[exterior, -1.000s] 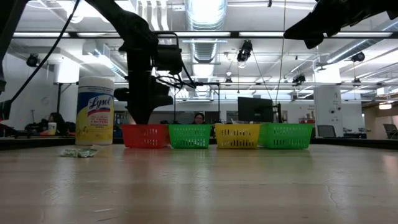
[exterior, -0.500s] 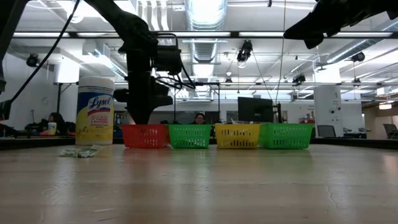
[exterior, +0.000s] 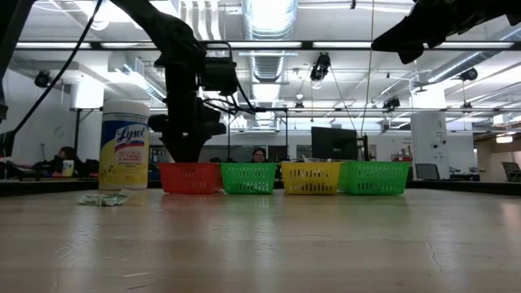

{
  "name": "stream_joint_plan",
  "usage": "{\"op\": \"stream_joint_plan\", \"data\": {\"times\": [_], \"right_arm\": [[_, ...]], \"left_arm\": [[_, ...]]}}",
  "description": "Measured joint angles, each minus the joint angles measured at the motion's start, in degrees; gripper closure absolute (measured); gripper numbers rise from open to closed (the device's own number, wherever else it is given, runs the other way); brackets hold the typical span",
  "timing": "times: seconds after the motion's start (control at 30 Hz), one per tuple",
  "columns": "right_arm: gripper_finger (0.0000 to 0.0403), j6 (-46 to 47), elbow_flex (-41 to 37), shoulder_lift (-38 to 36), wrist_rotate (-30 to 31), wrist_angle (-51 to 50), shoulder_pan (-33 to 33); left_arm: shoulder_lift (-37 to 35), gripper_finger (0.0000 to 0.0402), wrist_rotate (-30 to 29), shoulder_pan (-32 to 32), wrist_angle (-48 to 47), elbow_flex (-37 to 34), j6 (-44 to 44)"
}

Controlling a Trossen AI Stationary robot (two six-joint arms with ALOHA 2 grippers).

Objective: Pick & Place First Aid Supplies
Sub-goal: Put the green bandage into the red bin

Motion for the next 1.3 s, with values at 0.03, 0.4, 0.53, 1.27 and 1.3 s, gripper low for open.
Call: {"op": "stream_joint_plan", "data": {"times": [0.03,0.4,0.53,1.27,1.3], "right_arm": [[0.0351,0.0,0.0,0.0,0.0,0.0,0.0],[0.0351,-0.1,0.0,0.0,0.0,0.0,0.0],[0.0351,-0.1,0.0,0.0,0.0,0.0,0.0],[0.0351,0.0,0.0,0.0,0.0,0.0,0.0],[0.0351,-0.1,0.0,0.0,0.0,0.0,0.0]], "left_arm": [[-0.2,0.0257,0.3,0.0,-0.6,0.3,0.0],[-6.3,0.0241,12.6,-0.9,-4.6,3.7,-1.1],[-7.9,0.0241,17.1,-2.9,-7.3,3.7,-2.0],[-8.5,0.0241,18.2,-22.3,-13.2,3.6,-15.8],[-8.5,0.0241,18.2,-22.8,-13.1,3.6,-17.8]]}}
